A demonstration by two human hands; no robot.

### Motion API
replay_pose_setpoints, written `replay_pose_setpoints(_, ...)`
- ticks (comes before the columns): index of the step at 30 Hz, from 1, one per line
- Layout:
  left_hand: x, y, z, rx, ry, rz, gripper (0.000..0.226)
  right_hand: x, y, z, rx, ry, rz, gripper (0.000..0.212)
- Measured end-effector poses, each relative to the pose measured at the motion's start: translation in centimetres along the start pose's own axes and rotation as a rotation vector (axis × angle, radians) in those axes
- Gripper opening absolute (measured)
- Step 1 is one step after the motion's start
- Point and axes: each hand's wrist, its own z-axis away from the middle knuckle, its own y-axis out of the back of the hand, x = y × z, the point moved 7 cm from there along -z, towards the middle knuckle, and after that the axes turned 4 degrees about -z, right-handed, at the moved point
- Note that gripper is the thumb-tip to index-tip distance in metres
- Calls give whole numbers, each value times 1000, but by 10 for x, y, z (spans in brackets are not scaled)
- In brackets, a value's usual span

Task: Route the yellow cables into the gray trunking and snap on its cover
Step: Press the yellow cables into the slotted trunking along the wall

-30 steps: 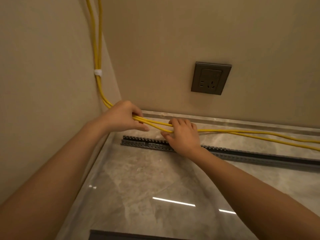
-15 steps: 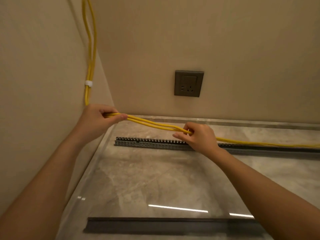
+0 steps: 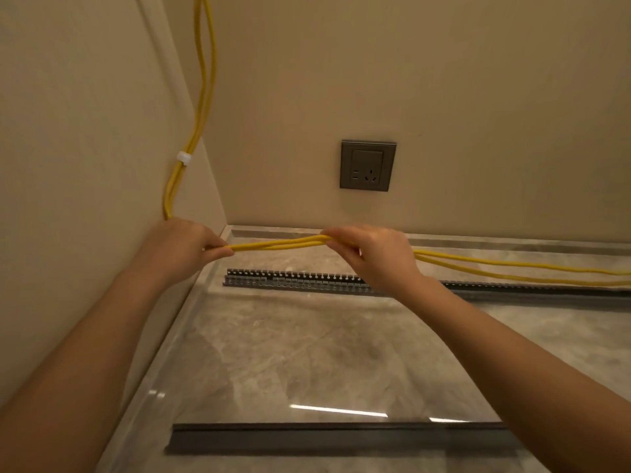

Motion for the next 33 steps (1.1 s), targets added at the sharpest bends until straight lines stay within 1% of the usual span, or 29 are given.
replay_pose_setpoints(2,9,-14,-2,-38,-72,-239,30,2,-21,7,-97,21,4,38)
replay_pose_setpoints(3,11,-22,-2,-66,-74,-321,30,3,-30,10,-134,18,8,38)
replay_pose_setpoints(6,13,-49,-1,-143,-81,-487,31,7,-49,17,-169,-3,39,35)
replay_pose_setpoints(7,10,-57,-2,-167,-76,-534,31,6,-56,16,-178,-9,43,33)
replay_pose_setpoints(9,3,-69,-3,-207,-50,-557,29,1,-64,14,-193,-5,52,32)
replay_pose_setpoints(11,-3,-81,-4,-203,-92,-597,18,-9,-70,6,-203,17,64,27)
replay_pose_setpoints(13,-8,-86,-8,-174,-114,-561,17,-15,-75,-2,-210,34,83,28)
replay_pose_setpoints(15,-11,-93,-9,-204,-109,-580,9,-13,-81,-6,-229,23,90,31)
replay_pose_setpoints(16,-12,-97,-10,-218,-97,-610,15,-10,-85,-6,-241,16,81,30)
replay_pose_setpoints(17,-11,-97,-12,-179,-101,-611,20,-7,-89,-4,-258,9,72,30)
replay_pose_setpoints(19,-13,-98,-10,-168,-108,-612,22,0,-96,1,-299,2,80,33)
replay_pose_setpoints(21,-10,-97,-7,-139,-144,-570,19,4,-101,5,-315,0,88,36)
replay_pose_setpoints(24,-11,-100,-4,-64,-178,-485,19,8,-106,12,-332,-19,56,34)
replay_pose_setpoints(27,-10,-103,-5,-44,-182,-422,14,8,-108,20,-364,-11,19,34)
replay_pose_setpoints(30,-9,-99,-4,-86,-165,-361,4,9,-108,24,-358,10,5,33)
replay_pose_setpoints(33,-10,-95,-3,-84,-120,-292,15,10,-104,23,-316,10,-53,31)
